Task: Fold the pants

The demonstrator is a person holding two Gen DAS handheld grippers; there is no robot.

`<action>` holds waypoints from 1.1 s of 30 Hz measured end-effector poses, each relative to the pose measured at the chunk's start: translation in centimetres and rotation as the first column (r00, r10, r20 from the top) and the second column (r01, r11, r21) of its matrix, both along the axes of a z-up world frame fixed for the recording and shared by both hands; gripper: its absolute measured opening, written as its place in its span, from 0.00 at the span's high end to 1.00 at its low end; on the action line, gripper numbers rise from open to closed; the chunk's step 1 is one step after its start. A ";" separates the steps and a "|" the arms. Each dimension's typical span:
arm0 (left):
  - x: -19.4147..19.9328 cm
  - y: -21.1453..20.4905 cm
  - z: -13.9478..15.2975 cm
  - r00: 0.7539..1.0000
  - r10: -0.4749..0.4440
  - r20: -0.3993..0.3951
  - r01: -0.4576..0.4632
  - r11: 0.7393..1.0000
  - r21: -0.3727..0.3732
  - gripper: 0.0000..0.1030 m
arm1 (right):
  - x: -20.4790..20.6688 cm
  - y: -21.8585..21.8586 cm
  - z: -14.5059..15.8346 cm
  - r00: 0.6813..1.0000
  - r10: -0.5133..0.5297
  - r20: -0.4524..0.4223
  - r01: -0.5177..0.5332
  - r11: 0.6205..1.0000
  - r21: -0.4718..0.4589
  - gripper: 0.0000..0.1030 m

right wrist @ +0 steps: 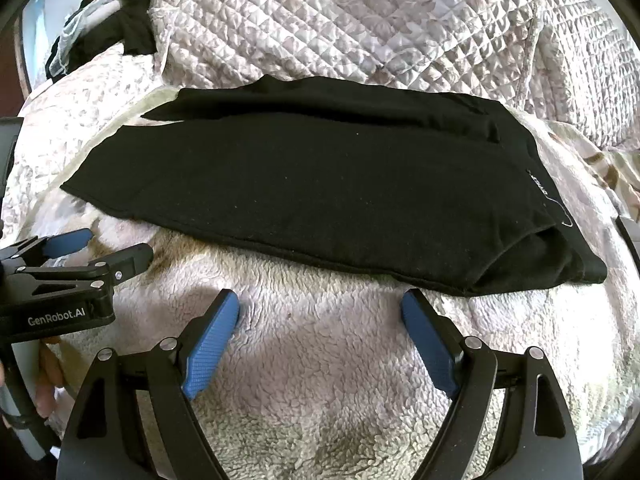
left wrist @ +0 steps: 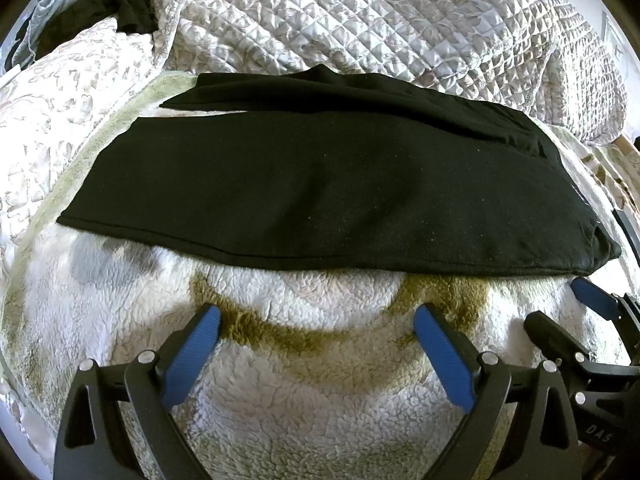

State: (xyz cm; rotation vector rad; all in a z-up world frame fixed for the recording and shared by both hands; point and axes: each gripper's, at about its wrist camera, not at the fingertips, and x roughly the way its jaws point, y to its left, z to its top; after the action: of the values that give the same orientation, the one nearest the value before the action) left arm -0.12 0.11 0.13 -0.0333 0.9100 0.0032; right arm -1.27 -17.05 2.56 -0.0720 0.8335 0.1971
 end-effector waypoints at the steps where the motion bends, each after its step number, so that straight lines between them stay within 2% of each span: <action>1: 0.0 0.0 0.0 1.000 0.000 0.000 0.000 1.000 0.001 0.04 | 0.0 0.0 0.0 1.000 0.000 0.001 0.000 1.000 0.000 0.19; 33: 0.0 0.1 0.0 1.000 0.000 0.001 0.000 1.000 -0.001 0.04 | -0.2 0.1 0.1 1.000 0.009 0.011 -0.009 1.000 -0.011 0.19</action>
State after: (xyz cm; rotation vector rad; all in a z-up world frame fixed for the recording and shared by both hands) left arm -0.14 0.18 0.15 -0.0346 0.9094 0.0030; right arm -1.44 -16.98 2.67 -0.0870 0.8236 0.2003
